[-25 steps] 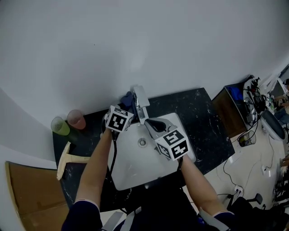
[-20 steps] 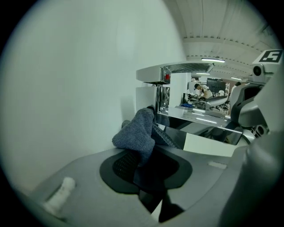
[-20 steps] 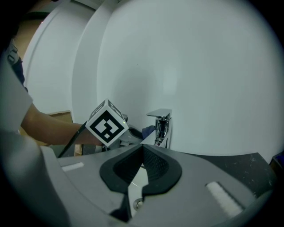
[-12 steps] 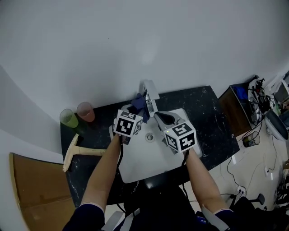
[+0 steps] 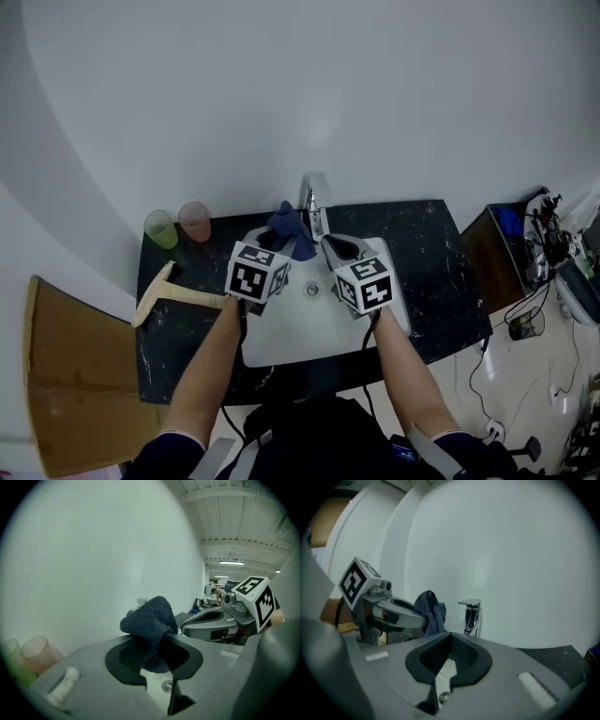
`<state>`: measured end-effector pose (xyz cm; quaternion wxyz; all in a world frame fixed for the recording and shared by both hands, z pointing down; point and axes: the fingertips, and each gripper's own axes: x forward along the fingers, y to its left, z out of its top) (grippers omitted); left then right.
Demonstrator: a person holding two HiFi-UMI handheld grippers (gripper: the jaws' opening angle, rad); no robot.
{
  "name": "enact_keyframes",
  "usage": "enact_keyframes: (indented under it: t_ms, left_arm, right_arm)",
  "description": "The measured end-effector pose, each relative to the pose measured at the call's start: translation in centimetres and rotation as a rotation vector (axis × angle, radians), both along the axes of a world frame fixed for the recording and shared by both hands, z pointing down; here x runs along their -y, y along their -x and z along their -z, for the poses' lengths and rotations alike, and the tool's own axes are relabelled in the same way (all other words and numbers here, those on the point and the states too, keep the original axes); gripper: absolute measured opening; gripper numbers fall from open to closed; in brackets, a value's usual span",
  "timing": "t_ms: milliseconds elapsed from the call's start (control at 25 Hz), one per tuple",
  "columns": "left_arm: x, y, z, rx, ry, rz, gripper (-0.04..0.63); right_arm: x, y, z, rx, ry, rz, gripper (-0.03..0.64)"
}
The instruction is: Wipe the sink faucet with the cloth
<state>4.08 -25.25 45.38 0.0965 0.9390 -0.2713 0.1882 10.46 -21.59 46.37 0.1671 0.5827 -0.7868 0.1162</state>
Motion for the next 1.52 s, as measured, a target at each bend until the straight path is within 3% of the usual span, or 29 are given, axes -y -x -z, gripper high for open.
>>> enact_keyframes:
  t_ms: [240,480,800,1520]
  left_arm:
    - [-2.9,0.5,3.6,-0.022,-0.072,0.066,0.091]
    - [-5.4,1.5,5.5,-0.046,-0.092,0.143,0.091]
    - [-7.6,1.5,8.1,-0.072,-0.146,0.172,0.092]
    - [-8.6,1.5,9.6,-0.117,-0.158,0.187,0.092]
  right_arm:
    - [-2.1,-0.1,3.1,0.079,-0.093,0.066,0.005]
    - [-3.8,0.5,7.0,0.138,-0.189,0.119,0.005]
    - [-5.9,0.6,10.9,0.151,-0.289,0.156,0.005]
    - [-6.9,0.1,12.6,0.149,-0.326,0.176,0.005]
